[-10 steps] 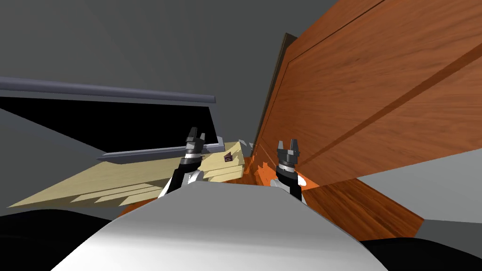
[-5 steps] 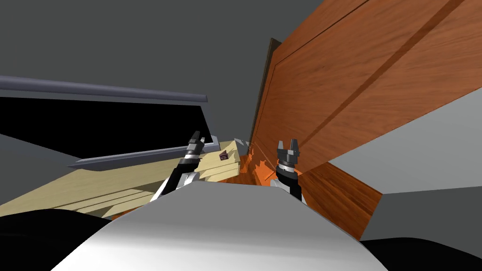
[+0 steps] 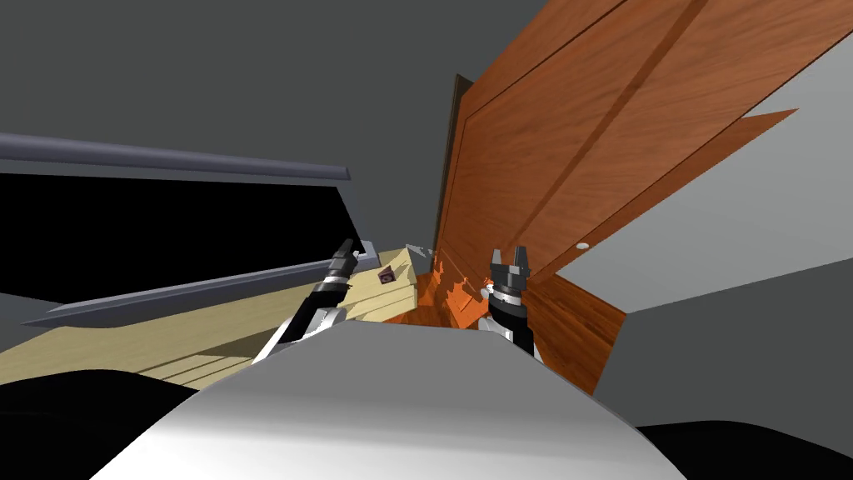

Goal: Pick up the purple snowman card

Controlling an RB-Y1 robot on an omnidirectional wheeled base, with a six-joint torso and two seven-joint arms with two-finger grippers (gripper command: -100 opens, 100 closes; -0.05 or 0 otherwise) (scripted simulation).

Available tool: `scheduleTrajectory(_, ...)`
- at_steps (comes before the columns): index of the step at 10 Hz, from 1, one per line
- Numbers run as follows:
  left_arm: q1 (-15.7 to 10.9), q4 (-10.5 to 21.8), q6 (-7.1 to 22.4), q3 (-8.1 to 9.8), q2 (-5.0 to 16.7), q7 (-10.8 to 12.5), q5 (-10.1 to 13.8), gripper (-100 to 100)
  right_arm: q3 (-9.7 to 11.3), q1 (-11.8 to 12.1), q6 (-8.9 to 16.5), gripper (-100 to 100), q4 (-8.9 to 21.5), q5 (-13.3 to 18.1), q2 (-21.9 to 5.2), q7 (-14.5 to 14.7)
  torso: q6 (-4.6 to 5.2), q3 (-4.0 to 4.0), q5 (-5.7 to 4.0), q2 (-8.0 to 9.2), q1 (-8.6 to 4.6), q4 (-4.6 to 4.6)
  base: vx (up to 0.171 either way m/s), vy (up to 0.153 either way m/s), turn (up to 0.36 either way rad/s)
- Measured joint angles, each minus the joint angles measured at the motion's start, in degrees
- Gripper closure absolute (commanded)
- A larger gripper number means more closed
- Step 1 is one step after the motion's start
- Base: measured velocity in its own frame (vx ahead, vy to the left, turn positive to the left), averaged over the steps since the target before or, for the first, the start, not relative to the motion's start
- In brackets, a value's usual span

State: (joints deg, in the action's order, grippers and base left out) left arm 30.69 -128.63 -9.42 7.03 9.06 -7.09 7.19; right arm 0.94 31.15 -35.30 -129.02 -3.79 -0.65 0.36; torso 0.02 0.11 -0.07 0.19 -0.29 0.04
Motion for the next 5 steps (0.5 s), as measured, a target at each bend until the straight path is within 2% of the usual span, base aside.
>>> scheduleTrajectory(1,0.37,0.09,1.29,0.48,0.16,0.13,0.24,-100,-0.01,0.01,0.0,0,0.0,0.0,0.0,0.0,-0.04,0.01,0.0,0.02,0.06,0.01,-0.045,-0.079,-0.19)
scheduleTrajectory(2,0.52,1.3,2.47,1.88,1.11,0.78,1.01,-100,0.0,0.0,0.0,0,0.0,0.0,0.0,0.0,-0.01,0.02,0.01,0.03,0.06,0.01,-0.036,-0.05,-0.088)
scheduleTrajectory(3,0.85,1.45,3.38,2.22,1.08,1.01,1.16,-100,-0.01,0.01,0.0,0,0.0,0.0,0.0,0.0,-0.04,0.01,0.02,0.01,0.14,0.01,-0.038,-0.057,-0.133)
scheduleTrajectory(4,1.45,1.2,5.05,2.74,0.87,1.07,1.34,-100,-0.01,0.0,0.0,0,0.0,0.0,0.0,0.0,-0.02,0.01,0.02,0.02,0.12,0.01,-0.038,-0.099,-0.295)
scheduleTrajectory(5,1.71,2.77,6.21,3.42,0.67,1.18,1.57,-100,0.0,0.0,0.0,0,0.0,0.0,0.0,0.0,0.0,0.01,0.01,0.01,0.01,0.0,-0.031,-0.074,-0.119)
